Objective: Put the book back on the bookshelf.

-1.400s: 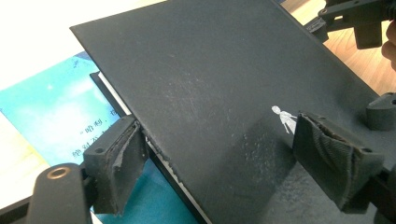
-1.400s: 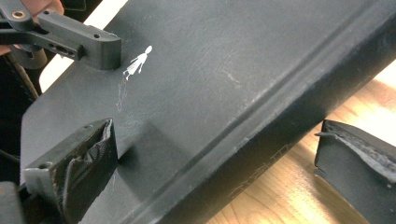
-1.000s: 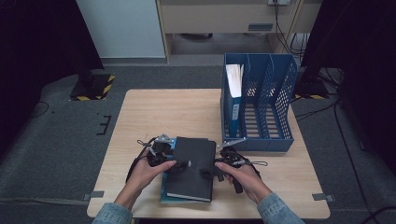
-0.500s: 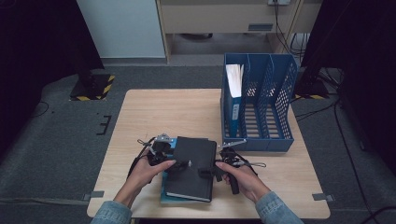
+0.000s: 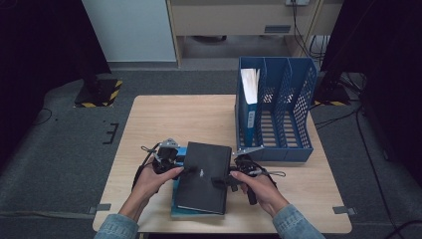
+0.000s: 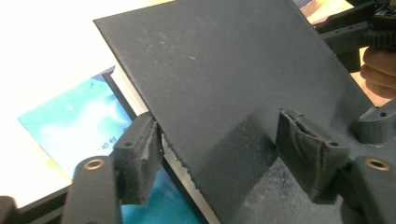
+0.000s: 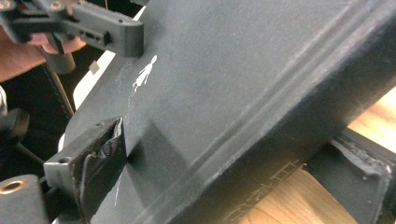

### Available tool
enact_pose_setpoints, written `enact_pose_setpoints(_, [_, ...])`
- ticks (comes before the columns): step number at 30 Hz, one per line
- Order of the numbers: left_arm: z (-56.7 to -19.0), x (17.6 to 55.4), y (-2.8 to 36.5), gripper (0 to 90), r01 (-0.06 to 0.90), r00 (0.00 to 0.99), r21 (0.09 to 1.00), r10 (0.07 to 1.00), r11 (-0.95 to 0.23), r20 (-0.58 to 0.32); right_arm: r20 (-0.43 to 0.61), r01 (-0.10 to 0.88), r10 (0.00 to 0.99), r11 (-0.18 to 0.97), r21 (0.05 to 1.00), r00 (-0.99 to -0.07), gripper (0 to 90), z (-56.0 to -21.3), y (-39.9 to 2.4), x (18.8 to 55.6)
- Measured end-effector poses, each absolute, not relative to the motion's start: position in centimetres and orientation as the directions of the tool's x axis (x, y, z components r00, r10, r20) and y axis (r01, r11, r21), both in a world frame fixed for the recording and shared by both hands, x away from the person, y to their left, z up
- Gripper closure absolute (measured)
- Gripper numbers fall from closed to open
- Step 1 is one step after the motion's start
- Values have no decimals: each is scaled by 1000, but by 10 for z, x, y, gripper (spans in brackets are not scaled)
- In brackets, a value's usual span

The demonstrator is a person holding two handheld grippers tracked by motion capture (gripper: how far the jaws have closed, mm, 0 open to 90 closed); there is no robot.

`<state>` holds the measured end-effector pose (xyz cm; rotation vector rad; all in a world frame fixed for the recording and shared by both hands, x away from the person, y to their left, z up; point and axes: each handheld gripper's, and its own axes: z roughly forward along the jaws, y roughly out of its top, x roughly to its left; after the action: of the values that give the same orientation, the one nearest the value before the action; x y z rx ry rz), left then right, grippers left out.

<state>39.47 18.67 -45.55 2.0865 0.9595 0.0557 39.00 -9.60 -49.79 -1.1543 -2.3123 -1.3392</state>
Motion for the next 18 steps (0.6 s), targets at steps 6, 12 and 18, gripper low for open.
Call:
enact_pose_setpoints(6, [-444, 394, 193, 411, 595, 719, 710, 645, -377, -260, 495, 692, 522, 299, 657, -695, 106, -483, -95, 390])
enact_pose_setpoints(12, [-431, 395, 199, 433, 572, 726, 724, 648, -385, -230, 428, 646, 533, 332, 687, -730, 147, -463, -91, 392])
enact_pose_setpoints(18, [-422, 396, 204, 440, 567, 722, 727, 657, -386, -215, 384, 614, 535, 358, 704, -752, 177, -448, -86, 396])
